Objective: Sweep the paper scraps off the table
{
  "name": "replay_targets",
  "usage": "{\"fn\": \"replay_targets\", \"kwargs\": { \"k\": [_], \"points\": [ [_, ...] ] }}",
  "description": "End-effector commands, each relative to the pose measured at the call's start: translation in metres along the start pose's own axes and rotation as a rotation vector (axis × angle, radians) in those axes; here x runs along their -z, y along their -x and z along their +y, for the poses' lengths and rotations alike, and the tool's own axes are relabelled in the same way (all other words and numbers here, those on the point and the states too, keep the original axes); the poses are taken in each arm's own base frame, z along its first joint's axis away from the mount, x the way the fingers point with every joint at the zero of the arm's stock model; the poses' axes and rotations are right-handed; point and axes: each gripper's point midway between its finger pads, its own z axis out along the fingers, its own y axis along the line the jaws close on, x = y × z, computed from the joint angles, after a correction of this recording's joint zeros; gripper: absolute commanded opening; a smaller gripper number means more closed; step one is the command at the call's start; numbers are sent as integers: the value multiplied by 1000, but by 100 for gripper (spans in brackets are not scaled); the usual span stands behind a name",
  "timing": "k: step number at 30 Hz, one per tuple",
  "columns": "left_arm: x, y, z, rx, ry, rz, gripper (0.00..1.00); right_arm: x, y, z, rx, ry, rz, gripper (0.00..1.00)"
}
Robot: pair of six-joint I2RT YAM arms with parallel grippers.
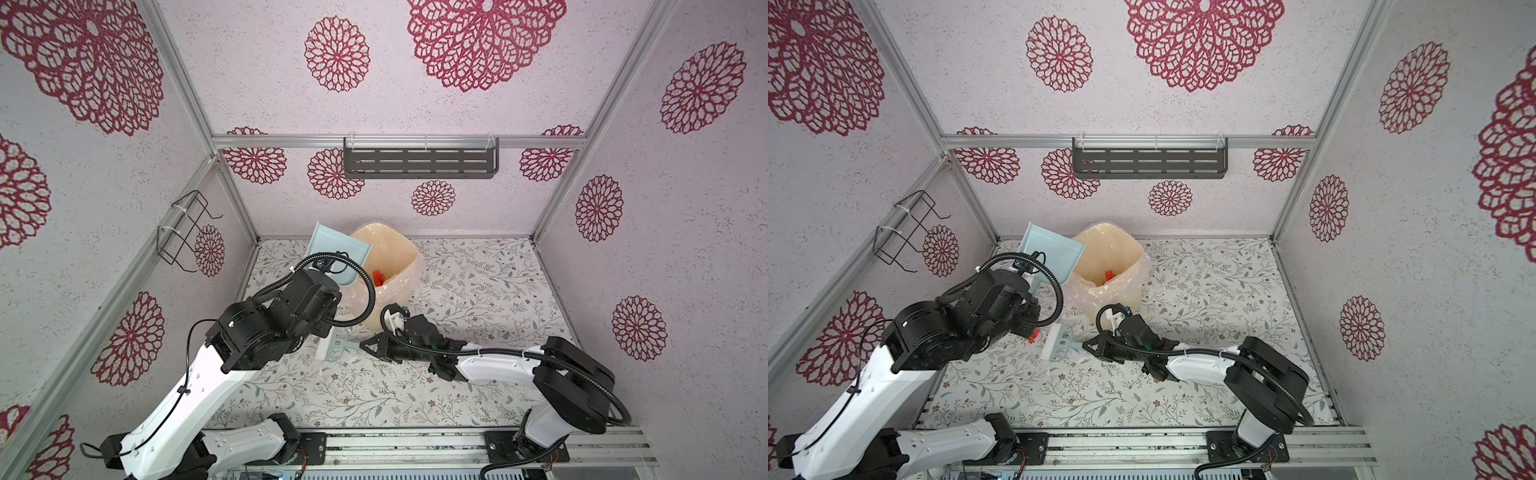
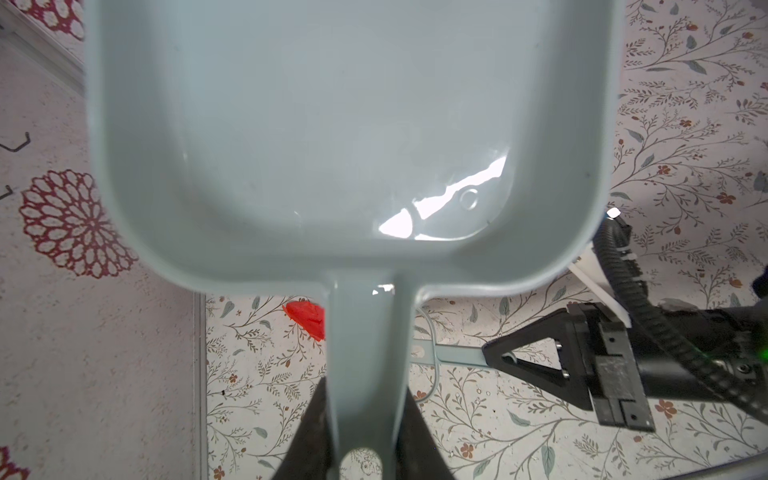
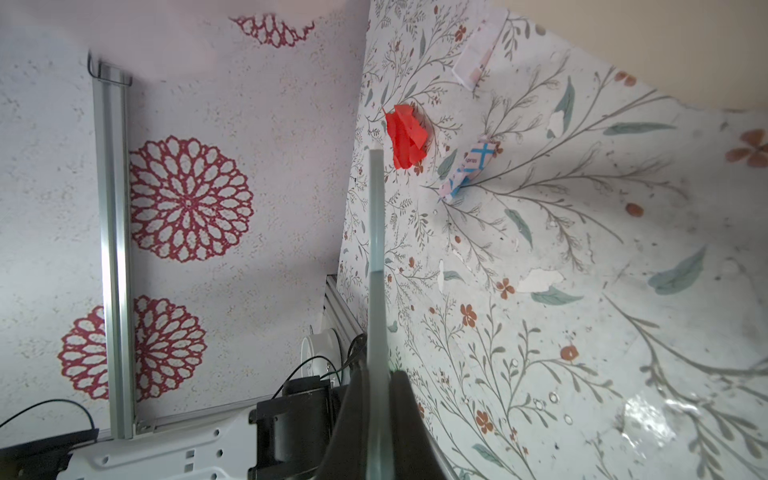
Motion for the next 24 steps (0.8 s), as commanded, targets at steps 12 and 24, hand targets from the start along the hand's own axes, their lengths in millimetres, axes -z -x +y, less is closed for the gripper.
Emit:
{"fn": "replay_targets", "kwargs": {
  "k": [12, 24],
  "points": [
    [-7, 7, -13, -37, -32, 12, 0, -42, 10, 8, -112, -15, 19, 0],
    [0, 3, -6, -36, -26, 13, 0, -21, -2, -33, -195, -202, 26, 0]
  ]
}}
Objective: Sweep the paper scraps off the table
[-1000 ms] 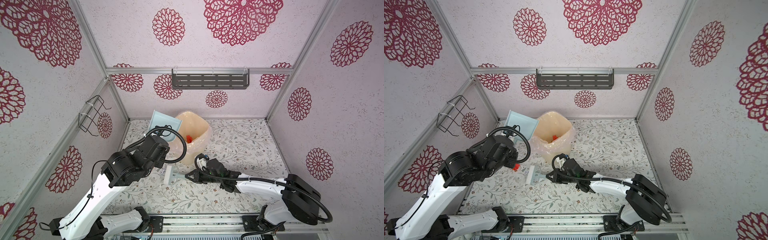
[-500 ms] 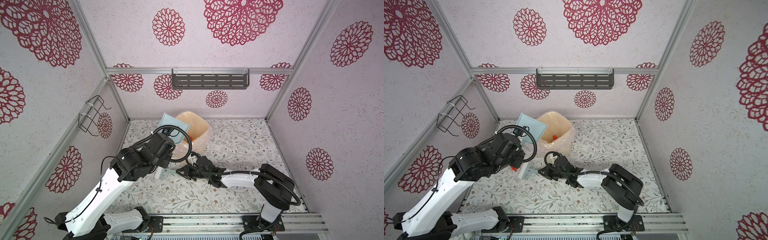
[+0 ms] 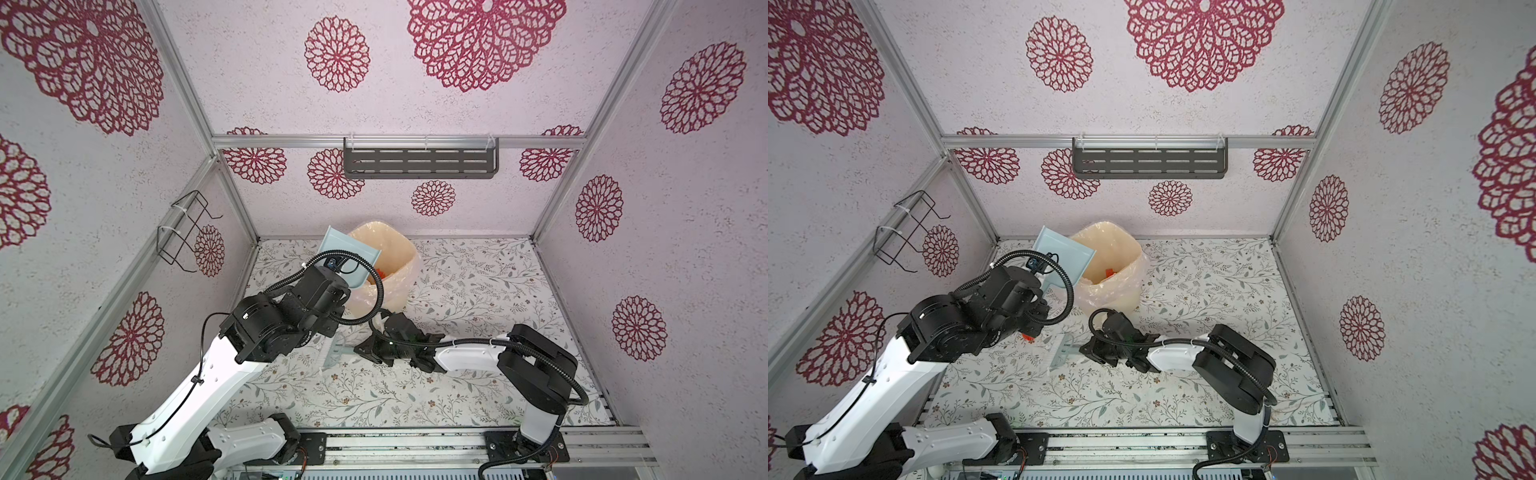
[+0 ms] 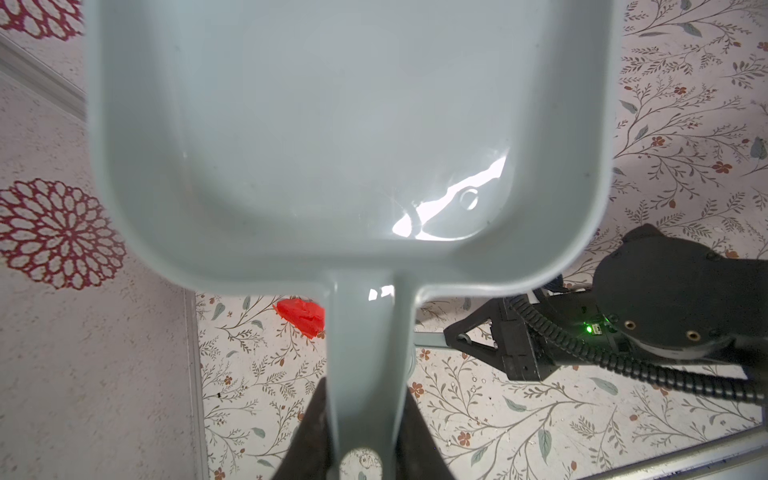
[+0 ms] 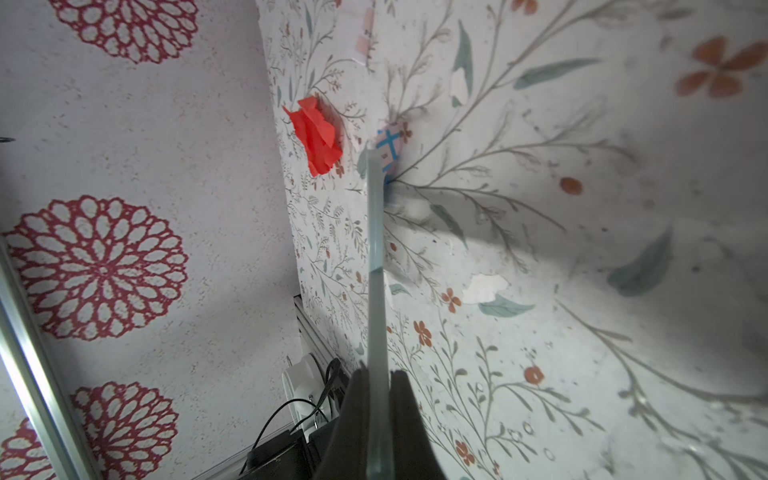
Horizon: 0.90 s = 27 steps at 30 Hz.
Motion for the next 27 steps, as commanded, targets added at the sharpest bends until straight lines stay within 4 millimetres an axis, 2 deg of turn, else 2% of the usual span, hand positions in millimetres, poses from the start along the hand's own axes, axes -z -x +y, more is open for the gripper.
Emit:
{"fn": "replay_targets", "kwargs": {
  "k": [1, 9, 13, 16, 19, 21, 25, 27],
  "points": [
    [10, 3, 4, 2, -4, -24, 0, 20, -1, 6, -11, -23, -20, 0],
    [11, 6, 3, -2, -9, -27, 0, 63, -16, -33, -13, -154, -27, 0],
    [10, 10, 2, -8, -11, -26, 0, 90, -22, -40, 5, -201, -41, 0],
    [9, 12, -1, -10, -15, -29, 0, 101, -24, -20, 51, -162, -36, 0],
    [7, 13, -2, -9, -19, -24, 0, 101, -26, 13, 127, -103, -23, 0],
    [7, 13, -3, -10, -20, -24, 0, 88, -30, 34, 168, -48, 22, 0],
    [6, 13, -4, -11, -22, -26, 0, 55, -28, 57, 227, 10, 62, 0],
    [6, 12, -4, -8, -23, -21, 0, 39, -25, 63, 253, 13, 71, 0]
  ]
}}
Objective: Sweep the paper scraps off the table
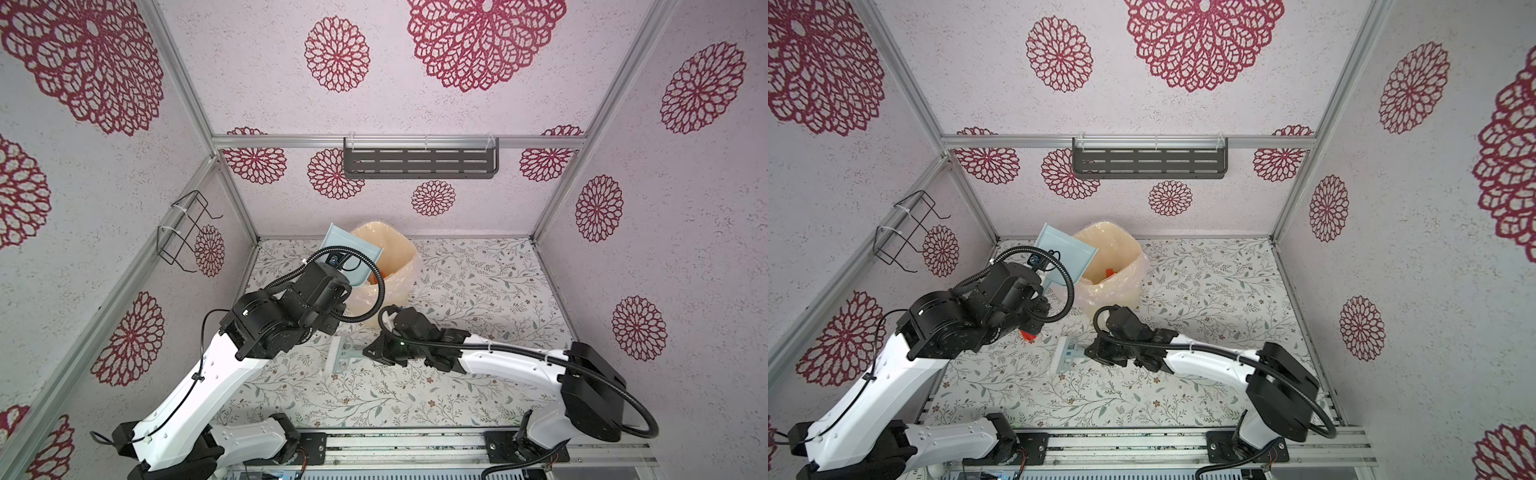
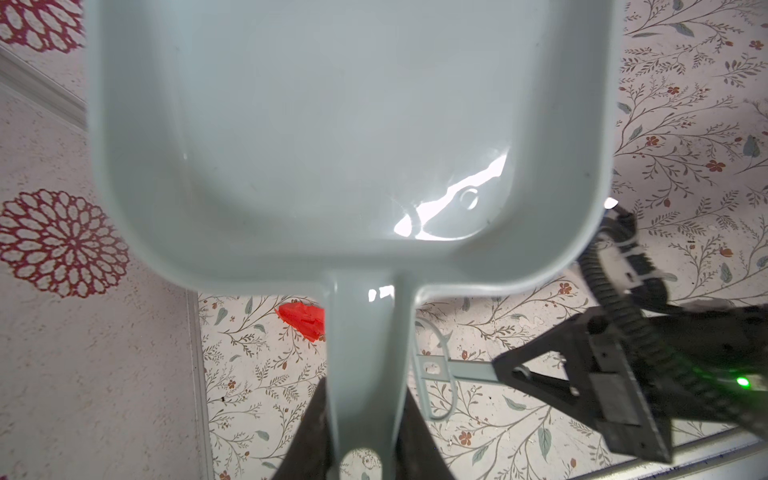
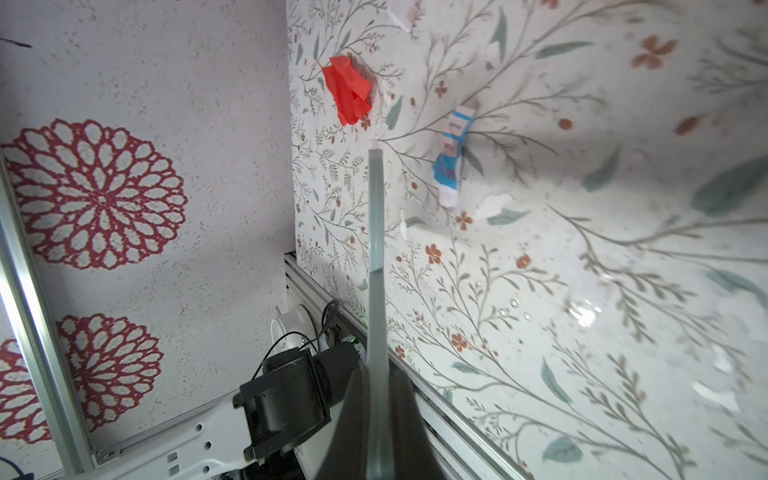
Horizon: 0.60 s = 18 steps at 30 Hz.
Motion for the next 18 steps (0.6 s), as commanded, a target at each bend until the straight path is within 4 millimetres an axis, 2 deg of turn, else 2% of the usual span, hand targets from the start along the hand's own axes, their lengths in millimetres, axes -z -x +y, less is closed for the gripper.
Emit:
{"fn": "replay_targets", "kwargs": {
  "k": [1, 4, 8, 13, 18],
  "points": [
    [3, 3, -2, 8, -16, -14, 0, -21, 4, 20, 96, 56, 28, 0],
    [3, 1, -2, 9, -16, -7, 0, -40, 7, 12, 105, 33, 44, 0],
    [1, 3, -5, 2, -25, -11, 0, -50, 7, -20, 82, -42, 55, 0],
    [-7, 3, -13, -28, -42, 5, 0, -31, -3, -58, 37, -110, 63, 0],
    [-9, 6, -16, -26, -45, 13, 0, 4, -20, -90, -17, -173, 75, 0]
  ]
}}
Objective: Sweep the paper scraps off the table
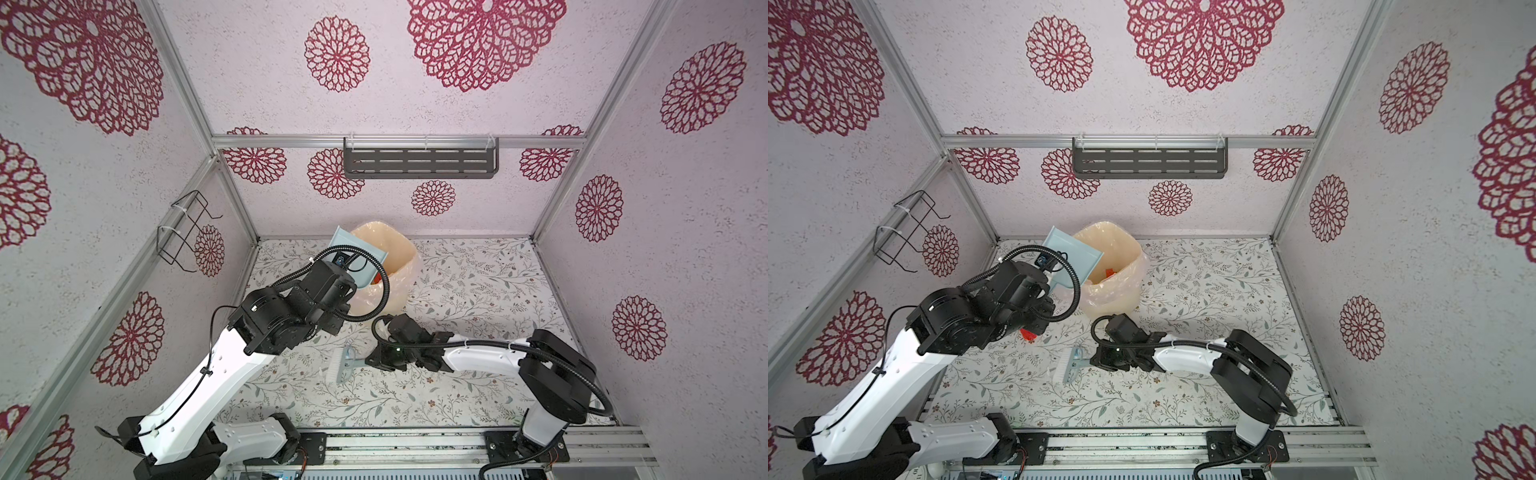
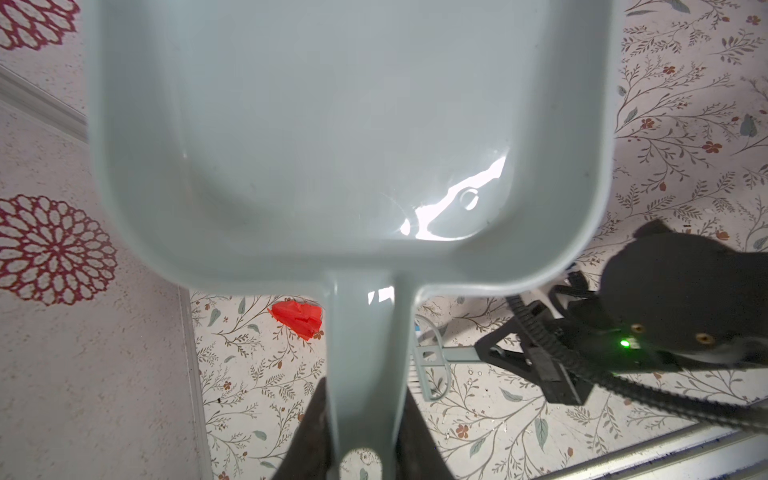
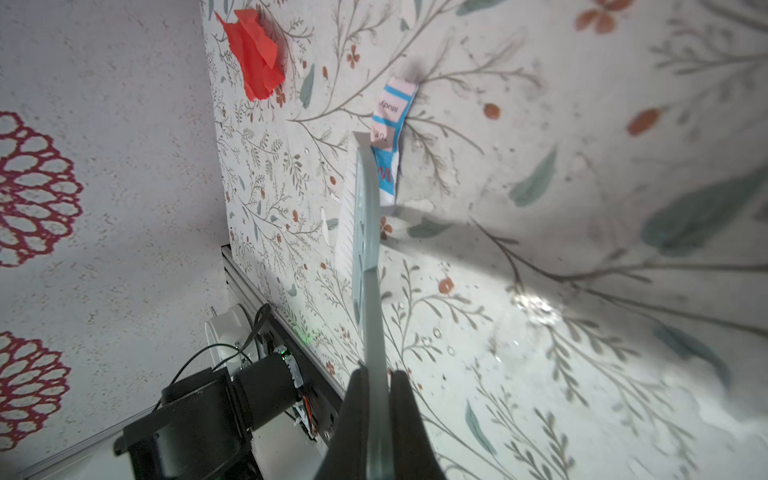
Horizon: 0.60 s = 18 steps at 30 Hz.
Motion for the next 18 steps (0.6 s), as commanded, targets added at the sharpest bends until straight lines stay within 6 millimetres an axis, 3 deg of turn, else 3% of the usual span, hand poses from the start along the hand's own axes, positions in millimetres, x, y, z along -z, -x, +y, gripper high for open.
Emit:
{"fn": "replay_targets", "kwargs": {
  "k": [1, 6, 9, 11, 13, 18],
  "points": [
    [1, 7, -6, 9, -27, -22, 0, 26, -16, -30, -36, -86, 18, 0],
    [-3, -1, -11, 3, -47, 16, 0, 63, -41, -70, -118, -159, 29, 0],
    [-3, -5, -14, 0, -58, 29, 0, 90, -47, -81, -130, -208, 15, 0],
    [-1, -5, -14, 1, -62, 26, 0, 103, -44, -71, -112, -191, 6, 0],
    [0, -7, -13, 6, -62, 24, 0, 108, -36, -47, -61, -135, -6, 0],
    [-2, -14, -13, 8, -56, 34, 0, 94, -19, 18, 53, 52, 12, 0]
  ]
}}
